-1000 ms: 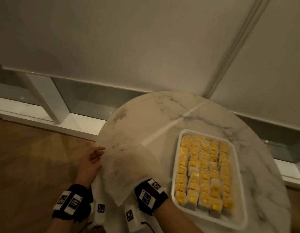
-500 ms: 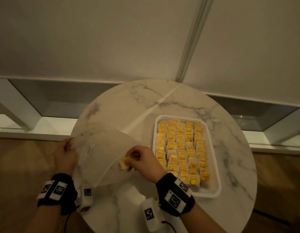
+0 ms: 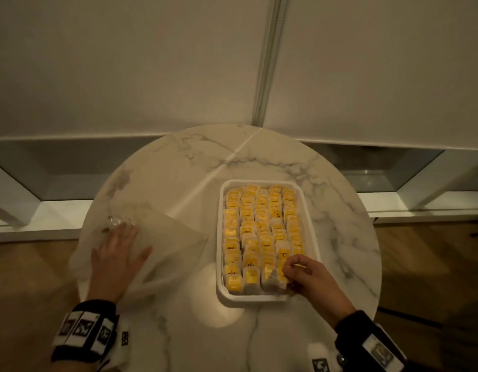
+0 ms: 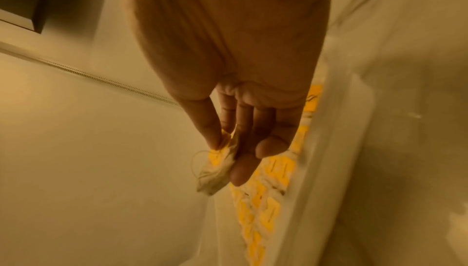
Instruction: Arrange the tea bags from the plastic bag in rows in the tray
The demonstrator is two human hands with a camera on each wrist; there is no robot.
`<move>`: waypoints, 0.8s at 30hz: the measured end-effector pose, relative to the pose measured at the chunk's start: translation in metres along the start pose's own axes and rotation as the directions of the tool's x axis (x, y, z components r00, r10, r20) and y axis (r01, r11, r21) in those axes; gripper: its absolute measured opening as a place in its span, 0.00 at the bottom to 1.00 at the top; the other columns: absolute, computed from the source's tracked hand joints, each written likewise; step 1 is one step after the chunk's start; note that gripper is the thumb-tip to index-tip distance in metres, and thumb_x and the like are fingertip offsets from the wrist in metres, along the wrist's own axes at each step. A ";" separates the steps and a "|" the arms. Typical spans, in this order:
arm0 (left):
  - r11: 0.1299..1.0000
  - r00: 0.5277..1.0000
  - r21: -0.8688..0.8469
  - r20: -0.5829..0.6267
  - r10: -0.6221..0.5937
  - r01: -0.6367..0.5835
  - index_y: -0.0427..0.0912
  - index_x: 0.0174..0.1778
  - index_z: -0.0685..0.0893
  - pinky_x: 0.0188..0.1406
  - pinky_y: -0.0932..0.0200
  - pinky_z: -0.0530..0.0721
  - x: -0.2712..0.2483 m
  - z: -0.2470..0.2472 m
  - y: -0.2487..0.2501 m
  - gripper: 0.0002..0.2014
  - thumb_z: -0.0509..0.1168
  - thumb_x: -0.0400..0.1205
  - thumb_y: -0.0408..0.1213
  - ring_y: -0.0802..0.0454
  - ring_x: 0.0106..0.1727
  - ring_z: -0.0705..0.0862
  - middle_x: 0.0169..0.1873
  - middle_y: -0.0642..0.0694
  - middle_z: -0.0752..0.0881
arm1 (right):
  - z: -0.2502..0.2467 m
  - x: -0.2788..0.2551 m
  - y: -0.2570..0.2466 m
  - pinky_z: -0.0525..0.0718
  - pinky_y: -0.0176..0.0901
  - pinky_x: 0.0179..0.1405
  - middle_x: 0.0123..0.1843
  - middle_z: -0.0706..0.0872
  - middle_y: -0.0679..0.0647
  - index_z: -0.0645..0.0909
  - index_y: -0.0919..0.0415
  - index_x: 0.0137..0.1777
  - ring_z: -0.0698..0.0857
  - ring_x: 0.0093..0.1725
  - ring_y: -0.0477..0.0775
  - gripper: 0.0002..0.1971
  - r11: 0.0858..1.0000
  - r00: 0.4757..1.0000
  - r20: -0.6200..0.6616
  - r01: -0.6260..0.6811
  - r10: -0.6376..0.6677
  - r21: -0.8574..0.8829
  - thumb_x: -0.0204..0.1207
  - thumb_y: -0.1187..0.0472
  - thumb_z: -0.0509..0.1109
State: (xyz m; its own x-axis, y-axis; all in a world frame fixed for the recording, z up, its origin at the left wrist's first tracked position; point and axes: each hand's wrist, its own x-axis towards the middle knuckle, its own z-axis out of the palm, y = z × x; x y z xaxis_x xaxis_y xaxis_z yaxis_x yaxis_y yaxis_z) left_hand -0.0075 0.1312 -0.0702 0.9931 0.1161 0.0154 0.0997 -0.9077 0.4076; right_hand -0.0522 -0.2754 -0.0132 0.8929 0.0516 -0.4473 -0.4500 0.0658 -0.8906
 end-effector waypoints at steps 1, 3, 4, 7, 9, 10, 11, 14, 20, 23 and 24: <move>0.995 0.989 0.091 0.137 -0.050 0.037 0.53 0.87 0.53 0.79 0.32 0.59 -0.001 0.009 -0.002 0.34 0.59 0.86 0.53 0.44 0.86 0.55 0.87 0.45 0.55 | -0.003 -0.003 0.003 0.81 0.41 0.28 0.34 0.80 0.63 0.79 0.66 0.45 0.80 0.29 0.54 0.02 1.000 1.000 0.000 0.000 0.000 0.014 0.78 0.71 0.70; 0.975 0.943 0.221 0.315 -0.106 0.036 0.52 0.87 0.40 0.81 0.37 0.52 -0.006 0.019 -0.001 0.43 0.62 0.85 0.55 0.46 0.87 0.44 0.87 0.48 0.41 | -0.007 -0.008 0.007 0.82 0.42 0.29 0.34 0.82 0.64 0.79 0.68 0.46 0.83 0.30 0.56 0.01 0.999 1.000 0.005 0.014 -0.014 0.042 0.78 0.72 0.69; 0.969 0.931 0.245 0.351 -0.104 0.016 0.51 0.86 0.37 0.82 0.39 0.50 -0.007 0.020 0.003 0.46 0.63 0.84 0.56 0.47 0.87 0.40 0.87 0.49 0.37 | -0.009 -0.009 0.009 0.82 0.42 0.30 0.34 0.83 0.65 0.79 0.68 0.46 0.84 0.30 0.57 0.01 0.998 1.000 0.005 0.021 -0.022 0.053 0.79 0.72 0.68; 0.971 0.909 0.240 0.403 -0.106 0.007 0.49 0.87 0.39 0.83 0.42 0.49 -0.004 0.011 0.007 0.46 0.63 0.84 0.57 0.47 0.88 0.41 0.87 0.49 0.37 | -0.011 -0.013 0.011 0.82 0.44 0.32 0.36 0.84 0.66 0.79 0.69 0.47 0.85 0.32 0.57 0.01 0.997 0.999 0.010 0.039 -0.039 0.066 0.80 0.71 0.68; 0.981 0.922 0.193 0.380 -0.076 0.002 0.45 0.87 0.53 0.82 0.43 0.59 -0.001 0.001 0.006 0.40 0.63 0.84 0.55 0.44 0.87 0.51 0.87 0.45 0.47 | -0.012 -0.014 0.008 0.84 0.44 0.33 0.37 0.86 0.65 0.80 0.69 0.46 0.85 0.34 0.57 0.02 0.997 0.998 0.018 0.059 -0.060 0.045 0.80 0.70 0.68; 0.991 0.942 0.131 0.331 -0.052 0.009 0.42 0.85 0.62 0.80 0.42 0.64 -0.001 -0.005 0.007 0.36 0.65 0.83 0.50 0.41 0.86 0.58 0.87 0.43 0.53 | -0.011 -0.016 0.007 0.84 0.44 0.34 0.37 0.86 0.64 0.81 0.69 0.46 0.85 0.35 0.57 0.02 0.997 0.997 0.024 0.075 -0.076 0.028 0.79 0.71 0.69; 0.998 0.964 0.051 0.263 -0.044 0.032 0.40 0.81 0.70 0.78 0.42 0.68 -0.003 -0.012 0.010 0.31 0.68 0.83 0.44 0.39 0.84 0.63 0.85 0.42 0.59 | -0.012 -0.017 0.005 0.84 0.44 0.35 0.37 0.87 0.62 0.81 0.70 0.45 0.84 0.36 0.57 0.02 0.995 0.995 0.028 0.099 -0.099 0.008 0.79 0.71 0.69; 0.991 0.998 -0.119 0.029 -0.052 0.055 0.39 0.70 0.82 0.73 0.43 0.72 -0.015 -0.032 0.027 0.19 0.71 0.81 0.31 0.39 0.77 0.72 0.77 0.40 0.74 | -0.015 -0.023 -0.002 0.84 0.39 0.37 0.39 0.91 0.54 0.83 0.67 0.43 0.87 0.39 0.54 0.03 0.969 0.976 0.041 0.217 -0.214 -0.115 0.78 0.72 0.71; 0.828 0.977 -0.552 -0.210 -0.025 -0.098 0.49 0.51 0.89 0.46 0.73 0.81 -0.070 -0.064 0.144 0.06 0.73 0.80 0.34 0.60 0.50 0.86 0.50 0.60 0.89 | -0.015 -0.049 -0.021 0.85 0.41 0.38 0.43 0.91 0.57 0.85 0.64 0.41 0.88 0.38 0.54 0.05 0.927 0.943 0.080 0.331 -0.322 -0.177 0.76 0.72 0.73; 0.674 0.974 -0.739 0.156 0.167 0.003 0.53 0.51 0.91 0.44 0.67 0.84 -0.098 -0.042 0.211 0.16 0.73 0.71 0.54 0.58 0.46 0.88 0.48 0.58 0.91 | -0.007 -0.058 -0.023 0.85 0.44 0.36 0.38 0.88 0.55 0.85 0.65 0.41 0.86 0.34 0.52 0.04 0.927 0.934 0.121 0.351 -0.336 -0.133 0.76 0.73 0.73; 0.646 0.940 -0.761 0.258 0.225 0.054 0.54 0.52 0.91 0.44 0.64 0.86 -0.106 -0.030 0.225 0.19 0.74 0.68 0.57 0.56 0.47 0.89 0.50 0.57 0.91 | -0.005 -0.060 -0.022 0.85 0.43 0.35 0.37 0.87 0.53 0.84 0.66 0.41 0.85 0.33 0.51 0.04 0.927 0.931 0.123 0.357 -0.343 -0.115 0.76 0.73 0.74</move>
State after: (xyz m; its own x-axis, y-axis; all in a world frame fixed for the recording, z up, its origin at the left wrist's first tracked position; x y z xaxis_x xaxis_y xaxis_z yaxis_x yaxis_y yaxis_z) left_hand -0.0918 -0.0735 0.0476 0.9714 -0.1994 -0.1289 0.0712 -0.2736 0.9592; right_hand -0.0960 -0.2847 0.0334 0.9839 0.1477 -0.1007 -0.0965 -0.0350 -0.9947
